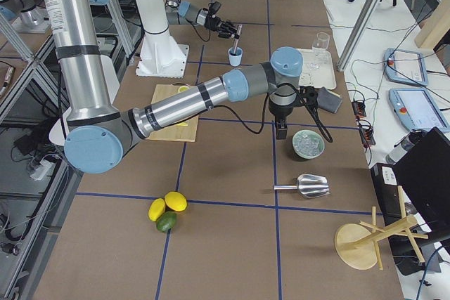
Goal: Squeeze lemon into cup
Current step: 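Press the steel rod down into the cup onto the lemon slice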
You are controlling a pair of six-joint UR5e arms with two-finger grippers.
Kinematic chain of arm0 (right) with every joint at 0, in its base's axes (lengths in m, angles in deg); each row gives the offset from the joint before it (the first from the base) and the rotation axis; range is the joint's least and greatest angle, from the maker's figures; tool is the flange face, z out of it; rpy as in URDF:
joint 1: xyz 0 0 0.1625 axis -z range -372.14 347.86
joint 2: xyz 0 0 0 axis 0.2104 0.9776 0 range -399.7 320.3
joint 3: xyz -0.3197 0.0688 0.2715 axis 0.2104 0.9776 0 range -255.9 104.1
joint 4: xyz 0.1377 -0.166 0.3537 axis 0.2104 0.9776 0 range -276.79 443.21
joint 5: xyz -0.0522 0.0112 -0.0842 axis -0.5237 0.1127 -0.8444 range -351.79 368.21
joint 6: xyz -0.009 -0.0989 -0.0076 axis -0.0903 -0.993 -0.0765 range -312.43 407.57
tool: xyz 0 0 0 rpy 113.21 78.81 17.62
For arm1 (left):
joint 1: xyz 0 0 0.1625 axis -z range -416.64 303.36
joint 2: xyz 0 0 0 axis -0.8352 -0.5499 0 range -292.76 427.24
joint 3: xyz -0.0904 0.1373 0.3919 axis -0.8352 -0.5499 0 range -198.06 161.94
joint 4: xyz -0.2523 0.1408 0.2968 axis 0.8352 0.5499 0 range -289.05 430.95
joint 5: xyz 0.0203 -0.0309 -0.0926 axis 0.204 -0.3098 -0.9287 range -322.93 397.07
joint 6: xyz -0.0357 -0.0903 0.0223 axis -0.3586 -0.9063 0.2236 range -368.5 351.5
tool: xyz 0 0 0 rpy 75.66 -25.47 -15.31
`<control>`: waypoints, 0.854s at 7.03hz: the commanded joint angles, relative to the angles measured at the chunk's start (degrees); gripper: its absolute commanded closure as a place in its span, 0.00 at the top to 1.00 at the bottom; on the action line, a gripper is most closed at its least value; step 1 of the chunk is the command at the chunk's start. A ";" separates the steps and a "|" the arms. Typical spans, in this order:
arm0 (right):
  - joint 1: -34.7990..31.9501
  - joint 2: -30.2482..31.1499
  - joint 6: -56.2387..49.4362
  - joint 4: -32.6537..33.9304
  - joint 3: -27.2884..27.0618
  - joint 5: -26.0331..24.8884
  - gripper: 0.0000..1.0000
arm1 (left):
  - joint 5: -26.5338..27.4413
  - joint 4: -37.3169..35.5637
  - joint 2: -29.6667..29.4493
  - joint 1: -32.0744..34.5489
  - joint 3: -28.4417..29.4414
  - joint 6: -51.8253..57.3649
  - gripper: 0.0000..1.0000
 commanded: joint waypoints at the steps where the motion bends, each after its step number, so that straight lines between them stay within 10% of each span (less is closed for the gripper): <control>1: -0.06 -0.15 0.00 -0.01 -0.03 -0.07 1.00 | -1.95 0.00 0.17 0.21 -2.43 0.39 0.00; 6: 0.03 -0.15 0.17 -0.01 0.05 -0.07 1.00 | -7.47 0.35 0.61 3.36 -11.47 10.74 0.00</control>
